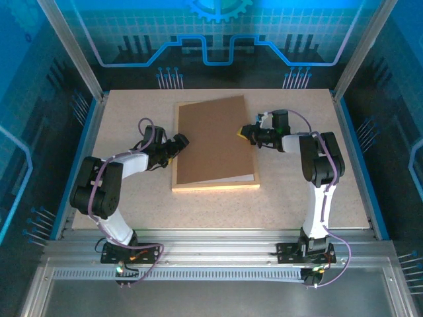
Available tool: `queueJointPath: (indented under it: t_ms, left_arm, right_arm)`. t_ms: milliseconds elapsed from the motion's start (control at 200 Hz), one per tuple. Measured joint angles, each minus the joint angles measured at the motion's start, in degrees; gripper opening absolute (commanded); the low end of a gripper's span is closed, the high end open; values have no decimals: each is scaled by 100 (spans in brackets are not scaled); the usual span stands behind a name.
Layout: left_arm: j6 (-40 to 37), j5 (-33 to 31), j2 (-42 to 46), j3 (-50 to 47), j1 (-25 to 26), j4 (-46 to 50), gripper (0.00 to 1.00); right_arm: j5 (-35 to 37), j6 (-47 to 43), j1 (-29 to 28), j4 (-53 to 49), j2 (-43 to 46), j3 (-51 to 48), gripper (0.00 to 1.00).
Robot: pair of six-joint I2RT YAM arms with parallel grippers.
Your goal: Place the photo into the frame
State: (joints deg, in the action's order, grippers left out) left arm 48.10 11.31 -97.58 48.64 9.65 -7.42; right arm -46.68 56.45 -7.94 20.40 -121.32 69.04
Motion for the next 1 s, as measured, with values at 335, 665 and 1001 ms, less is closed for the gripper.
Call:
queueJointPath:
  t_ms: [335,665,1001]
  left_arm:
    - [-4,0,0,2,55,0,99]
    - [-13,13,0,7,105,2,99]
    - [-17,48,0,33,114,26,99]
  right_arm:
    - [509,-855,-184,-1488,24,352,43]
    - [1038,-1569,-240,-2734,164,791,49]
    - [1613,-2229,-282,-3757,304,1211,58]
